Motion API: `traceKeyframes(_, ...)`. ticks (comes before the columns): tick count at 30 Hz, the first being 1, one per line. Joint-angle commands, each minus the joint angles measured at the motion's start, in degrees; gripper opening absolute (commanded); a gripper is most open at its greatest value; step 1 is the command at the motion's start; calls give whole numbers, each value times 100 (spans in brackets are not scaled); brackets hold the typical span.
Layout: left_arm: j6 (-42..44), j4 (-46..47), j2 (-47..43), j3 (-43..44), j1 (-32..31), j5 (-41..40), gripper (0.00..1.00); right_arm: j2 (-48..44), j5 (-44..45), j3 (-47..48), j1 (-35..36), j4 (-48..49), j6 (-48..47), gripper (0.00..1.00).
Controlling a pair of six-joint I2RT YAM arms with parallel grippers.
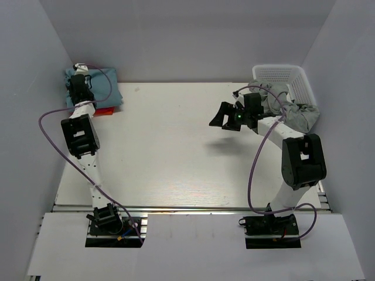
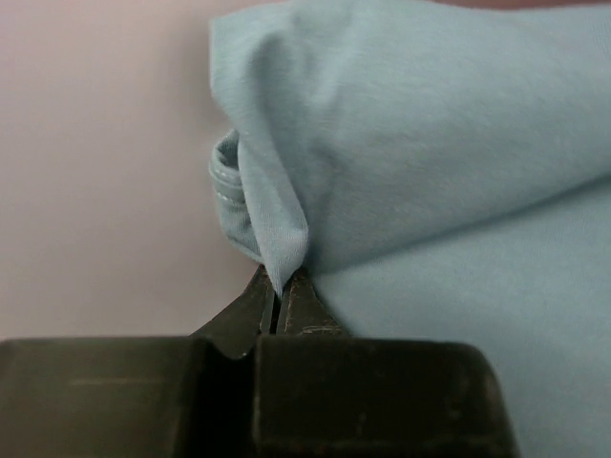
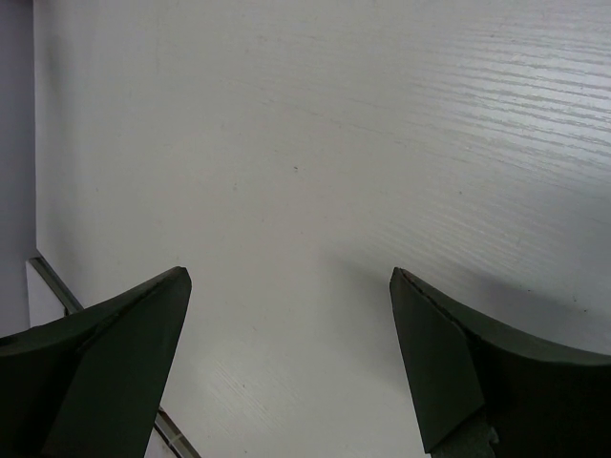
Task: Fold and stack the t-shirts
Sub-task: Put the neatly folded tshirt into the corner of the board with the left arm
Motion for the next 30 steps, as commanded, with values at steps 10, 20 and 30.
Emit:
traceKeyframes(10,-832,-823,-200,170,241,-132,100,306,-137,423,184,-109,27,91)
traceKeyframes(20,-1975,-1177,-1202,-239,118,396,100,69,-181,335,360,-91,-175,91)
traceKeyframes(30,-2529,178,-2231,-2027,170,2099,100,78,-330,212,439,-30,-342,91)
